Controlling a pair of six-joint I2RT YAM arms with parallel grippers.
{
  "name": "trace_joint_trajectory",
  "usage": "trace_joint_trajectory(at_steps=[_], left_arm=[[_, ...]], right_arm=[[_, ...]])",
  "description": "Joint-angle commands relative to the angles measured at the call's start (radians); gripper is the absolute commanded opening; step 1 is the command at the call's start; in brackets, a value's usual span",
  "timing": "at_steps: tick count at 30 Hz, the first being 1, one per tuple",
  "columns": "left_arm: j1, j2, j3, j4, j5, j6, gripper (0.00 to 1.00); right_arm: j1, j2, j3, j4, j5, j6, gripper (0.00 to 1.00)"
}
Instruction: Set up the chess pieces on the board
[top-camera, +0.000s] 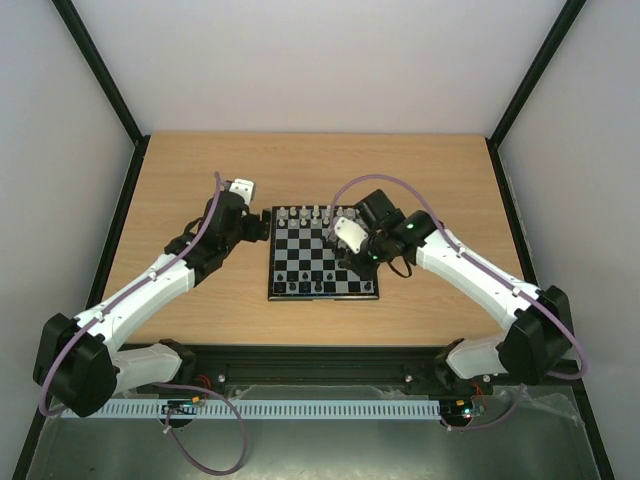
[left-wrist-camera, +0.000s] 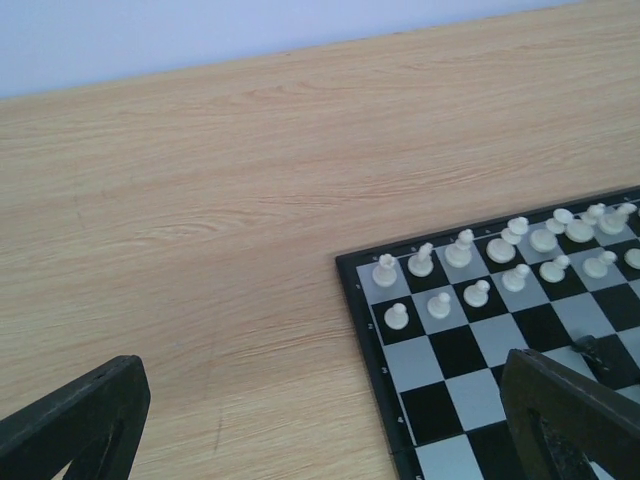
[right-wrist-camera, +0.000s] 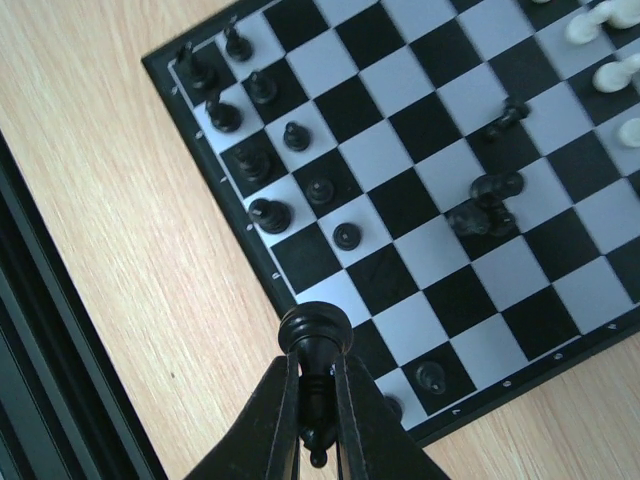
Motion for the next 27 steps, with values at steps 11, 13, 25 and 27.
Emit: trace_joint_trajectory(at_steps=[11, 13, 25, 27], left_arm=[[-0.009, -0.016, 0.02, -0.011, -0.169, 0.01, 0.99], [-0.01, -0.014, 0.022, -0.013, -0.173, 0.012, 0.99], [-0.014, -0.014, 0.022, -0.015, -0.173, 0.018, 0.99], [-0.014, -0.013, 0.022, -0.016, -0.173, 0.02, 0.99]], right_arm=[[0.223, 0.109, -0.084, -0.043, 0.272, -0.08, 0.04], [0.238, 0.128, -0.086, -0.043, 0.301, -0.084, 0.04], [0.254, 0.227, -0.076, -0.029, 0.359, -0.083, 0.03], [0.254, 0.233, -0.077, -0.024, 0.357, -0.082, 0.03]])
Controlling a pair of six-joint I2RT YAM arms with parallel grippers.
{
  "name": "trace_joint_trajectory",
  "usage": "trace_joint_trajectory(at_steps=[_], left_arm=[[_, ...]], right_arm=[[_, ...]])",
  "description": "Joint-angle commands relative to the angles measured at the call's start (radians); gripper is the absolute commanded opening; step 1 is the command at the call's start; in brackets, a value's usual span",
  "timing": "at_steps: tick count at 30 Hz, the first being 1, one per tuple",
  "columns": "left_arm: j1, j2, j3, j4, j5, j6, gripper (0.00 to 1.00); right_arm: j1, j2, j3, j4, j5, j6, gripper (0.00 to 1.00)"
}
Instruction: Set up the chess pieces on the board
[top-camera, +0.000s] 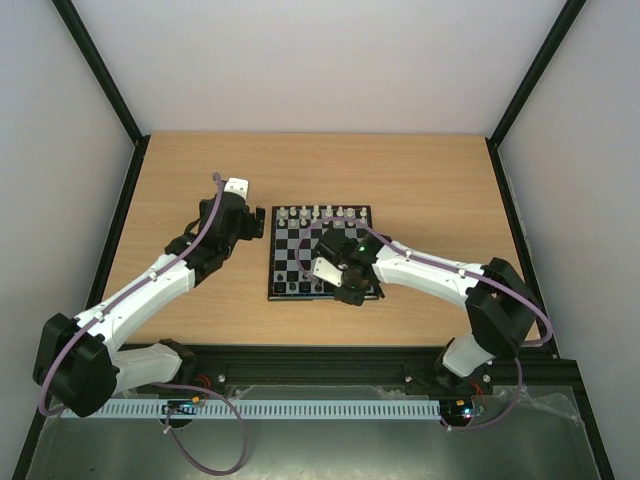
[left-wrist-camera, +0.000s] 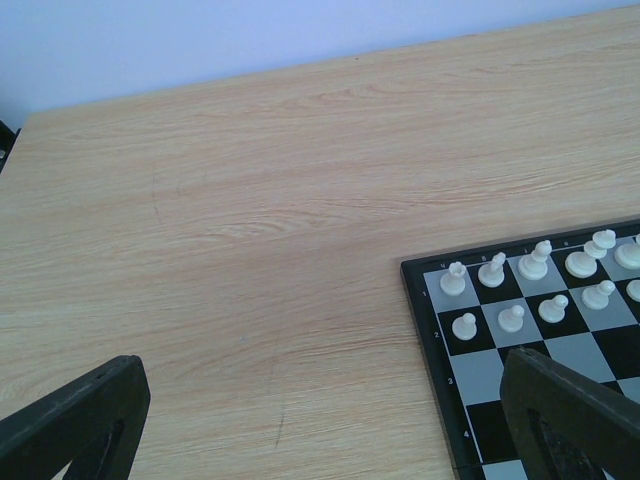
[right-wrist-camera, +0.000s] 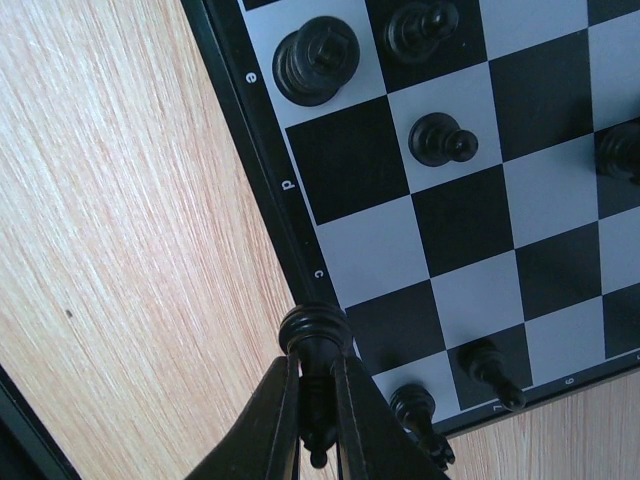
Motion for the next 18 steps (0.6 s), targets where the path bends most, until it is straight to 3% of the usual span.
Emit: trace_joint_trajectory(at_steps=[1, 18], left_arm=[[-0.005, -0.013, 0.021, -0.004, -0.021, 0.011, 0.99], [-0.009, -0.01, 0.021, -0.003, -0.015, 0.018, 0.99]], right_arm=[[0.009, 0.026, 0.001, -0.011, 0.025, -0.007, 0.03], [0.008, 0.099, -0.001, 0.067, 0.075, 0.003, 0.03]])
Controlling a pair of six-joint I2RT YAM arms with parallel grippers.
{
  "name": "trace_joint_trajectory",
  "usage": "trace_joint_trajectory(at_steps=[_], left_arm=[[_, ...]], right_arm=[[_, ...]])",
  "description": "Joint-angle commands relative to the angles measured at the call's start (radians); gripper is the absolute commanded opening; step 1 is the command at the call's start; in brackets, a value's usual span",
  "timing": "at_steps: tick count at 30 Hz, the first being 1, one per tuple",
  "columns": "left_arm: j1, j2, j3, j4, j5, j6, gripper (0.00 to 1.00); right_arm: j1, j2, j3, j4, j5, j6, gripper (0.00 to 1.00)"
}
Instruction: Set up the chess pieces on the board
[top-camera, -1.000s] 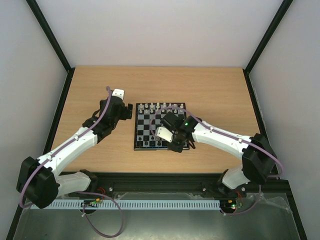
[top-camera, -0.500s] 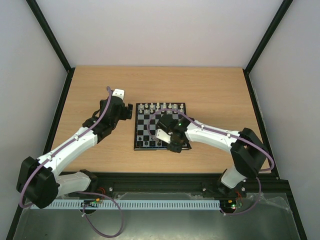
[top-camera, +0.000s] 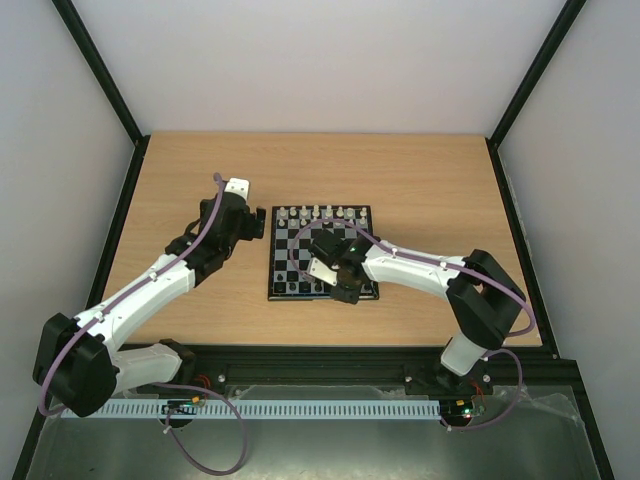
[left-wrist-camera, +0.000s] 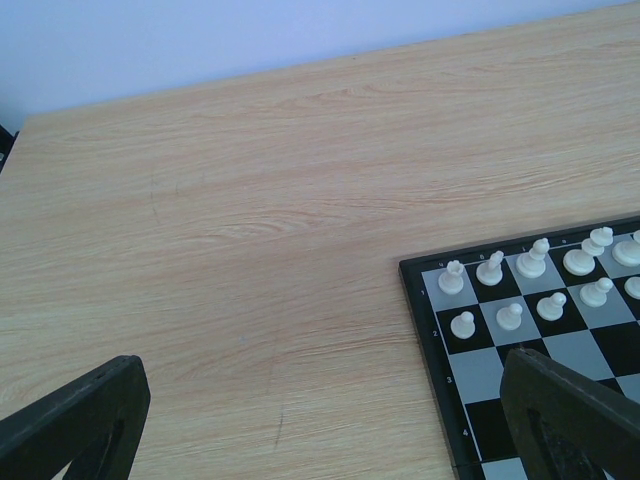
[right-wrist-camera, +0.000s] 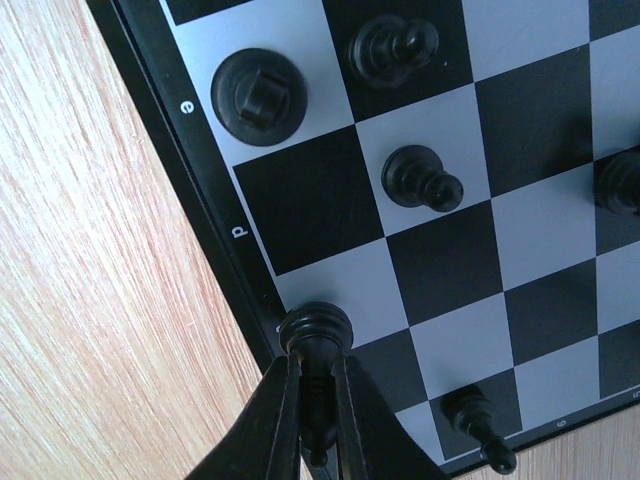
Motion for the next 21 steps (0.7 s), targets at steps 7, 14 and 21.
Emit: trace_joint_trajectory(at_steps=[7, 14, 21], left_arm=[[-0.007, -0.008, 0.022, -0.005, -0.014, 0.012, 0.99], [-0.008, -0.004, 0.021, -0.005, -0.012, 0.012, 0.99], [-0.008, -0.003, 0.019, 0.001, -0.019, -0.009, 0.99]], right_arm=[[0.009, 0.035, -0.007, 0.01, 0.038, 0.005, 0.07], [0.009, 0.038, -0.006, 0.019, 0.053, 0.016, 0.17], [0.008, -0.006, 0.013, -0.003, 0.03, 0.033, 0.26]])
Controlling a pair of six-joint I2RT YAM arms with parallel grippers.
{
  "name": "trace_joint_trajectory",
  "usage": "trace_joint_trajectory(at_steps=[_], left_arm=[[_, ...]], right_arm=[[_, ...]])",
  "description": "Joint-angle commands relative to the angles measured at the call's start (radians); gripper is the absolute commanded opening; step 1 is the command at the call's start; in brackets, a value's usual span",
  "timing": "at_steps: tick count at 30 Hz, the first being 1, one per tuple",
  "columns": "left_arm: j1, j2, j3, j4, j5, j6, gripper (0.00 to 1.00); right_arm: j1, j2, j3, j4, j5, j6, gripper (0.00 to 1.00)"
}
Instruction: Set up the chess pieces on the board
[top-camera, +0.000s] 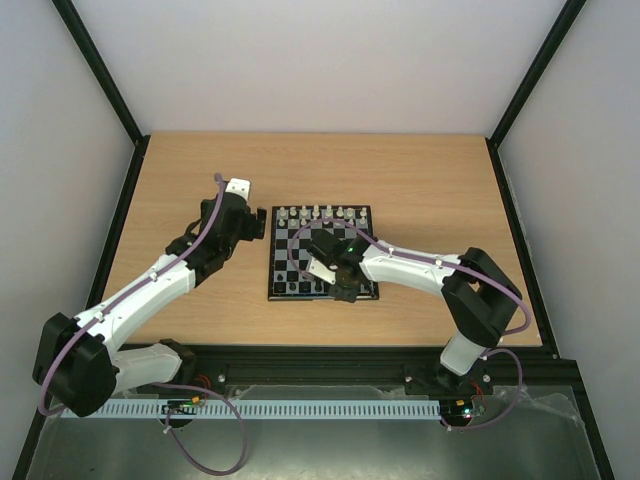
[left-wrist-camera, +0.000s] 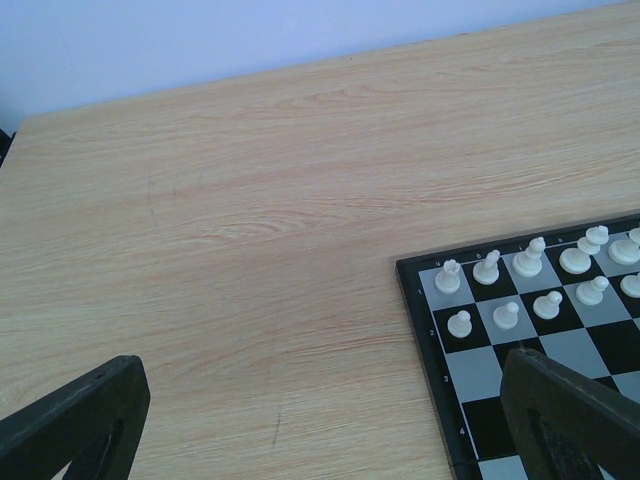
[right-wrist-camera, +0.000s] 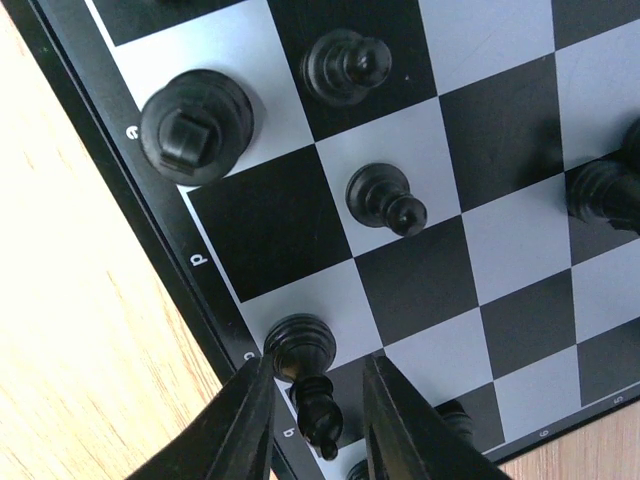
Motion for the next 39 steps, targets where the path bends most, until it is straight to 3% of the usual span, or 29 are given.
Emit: trace_joint_trajectory(at_steps=[1, 7, 12, 17, 19, 20, 23, 27, 34, 39], left_arm=[[-0.004, -0.001, 0.019, 0.003, -0.025, -0.019, 0.99], [0.005, 0.04, 0.032, -0.009, -0.062, -0.096, 0.99], [0.012, 0.099, 0.057, -0.008, -0.069, -0.08, 0.99], [0.014, 0.036, -0.027, 0.073, -0.109, -0.205, 0.99], [0.014, 0.027, -0.035, 0.068, -0.035, -0.185, 0.99], [0.014, 0.021, -0.042, 0.067, 0.021, -0.17, 0.97], [0.013, -0.008, -0.086, 0.117, 0.274, -0.078, 0.77], [-0.002, 0.013, -0.092, 0.168, 0.5, -0.028, 0.62], [-0.168, 0.328, 0.189, -0.03, 0.487, -0.031, 0.43], [-0.244, 0.492, 0.405, -0.123, 0.483, -0.092, 0.41]], right_arm=[[0.008, -0.047, 0.018, -0.053, -0.016, 0.02, 0.29], [-0.045, -0.199, -0.004, -0.056, -0.081, 0.021, 0.36], [-0.195, -0.317, -0.035, -0.014, -0.207, 0.043, 0.39], [-0.359, -0.414, -0.107, 0.07, -0.336, 0.089, 0.4], [-0.421, -0.421, -0.115, 0.085, -0.392, 0.113, 0.4], [-0.461, -0.423, -0.114, 0.084, -0.423, 0.122, 0.4], [-0.544, -0.453, -0.143, 0.116, -0.511, 0.157, 0.39], [-0.628, -0.511, -0.215, 0.162, -0.6, 0.208, 0.39], [-0.726, -0.657, -0.314, 0.231, -0.627, 0.268, 0.41], [-0.74, -0.682, -0.327, 0.253, -0.609, 0.269, 0.41]])
